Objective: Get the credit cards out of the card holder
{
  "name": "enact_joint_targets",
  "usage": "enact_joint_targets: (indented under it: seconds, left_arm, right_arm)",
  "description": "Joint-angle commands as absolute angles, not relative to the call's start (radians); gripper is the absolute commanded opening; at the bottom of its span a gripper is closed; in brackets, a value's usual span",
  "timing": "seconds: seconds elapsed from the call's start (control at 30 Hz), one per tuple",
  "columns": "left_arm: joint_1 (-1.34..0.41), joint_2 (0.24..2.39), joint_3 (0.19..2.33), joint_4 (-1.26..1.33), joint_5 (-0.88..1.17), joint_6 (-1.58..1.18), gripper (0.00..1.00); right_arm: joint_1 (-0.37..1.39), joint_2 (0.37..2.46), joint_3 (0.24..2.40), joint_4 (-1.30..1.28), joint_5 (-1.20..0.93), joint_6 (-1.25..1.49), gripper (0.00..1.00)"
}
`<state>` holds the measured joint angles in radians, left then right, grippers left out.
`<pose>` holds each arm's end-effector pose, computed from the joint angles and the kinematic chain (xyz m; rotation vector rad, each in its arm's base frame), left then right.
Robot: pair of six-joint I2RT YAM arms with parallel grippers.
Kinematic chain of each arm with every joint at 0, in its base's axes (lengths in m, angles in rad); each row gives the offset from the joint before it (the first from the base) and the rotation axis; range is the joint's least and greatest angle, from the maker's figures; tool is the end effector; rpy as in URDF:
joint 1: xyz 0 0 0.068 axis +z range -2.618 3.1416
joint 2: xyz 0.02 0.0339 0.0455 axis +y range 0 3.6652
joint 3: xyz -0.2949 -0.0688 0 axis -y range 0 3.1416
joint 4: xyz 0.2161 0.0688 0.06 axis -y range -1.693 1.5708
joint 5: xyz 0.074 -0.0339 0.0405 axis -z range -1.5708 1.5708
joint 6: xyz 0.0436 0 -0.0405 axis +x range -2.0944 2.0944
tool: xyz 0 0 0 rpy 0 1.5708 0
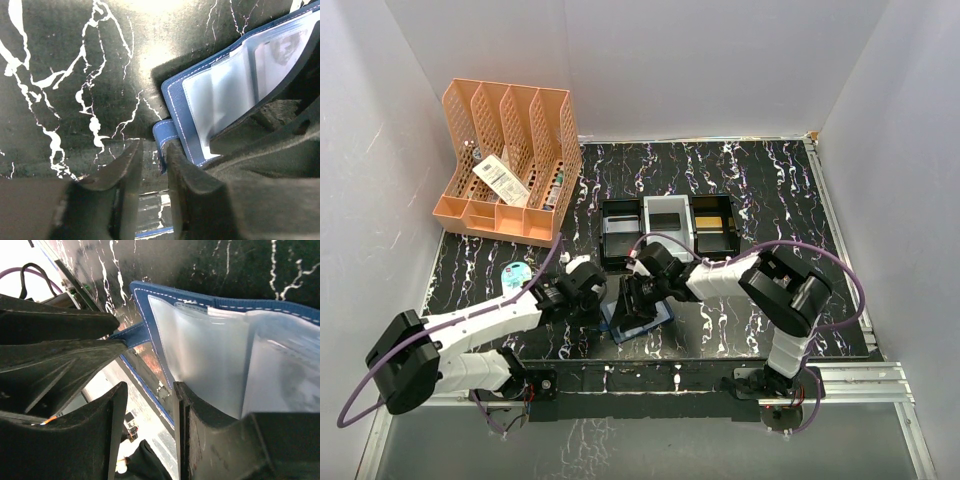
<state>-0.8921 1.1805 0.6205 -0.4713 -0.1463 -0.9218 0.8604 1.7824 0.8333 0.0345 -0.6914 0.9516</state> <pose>0.1198 -0.1384 0.2218 -0.0934 2.6586 -0.4591 0.1890 0.2624 0.1759 0.2066 -2.6994 -1.3170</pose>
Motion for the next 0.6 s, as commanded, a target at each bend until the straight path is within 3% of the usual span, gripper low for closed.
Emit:
enact_joint_targets:
  seconds: [0.0,0.13,0.3,0.57]
  left_arm:
    - [-0.893,1.102,0.634,-0.571,-0.204,-0.971,0.31]
    - [-0.891,1.031,0.638,-0.557,-0.229,-0.994,0.47]
    - [-0.891,1.026,0.652,-0.471,-0.222,-1.013,0.58]
    - [-0.883,1.17,0.688,-0.381,-0.216,-1.016,0.67]
  right_arm:
    - [0.862,1.748,0.787,0.221,-0.682,1.027,0.4]
    - [0.862,1.702,0.762,0.241,-0.604,1.096,0.31]
    - [0.862,1.648,0.716,0.224,-0.512,1.112,0.19]
    - [0.862,1.619,0.695,0.18,-0.483,1.094,0.09]
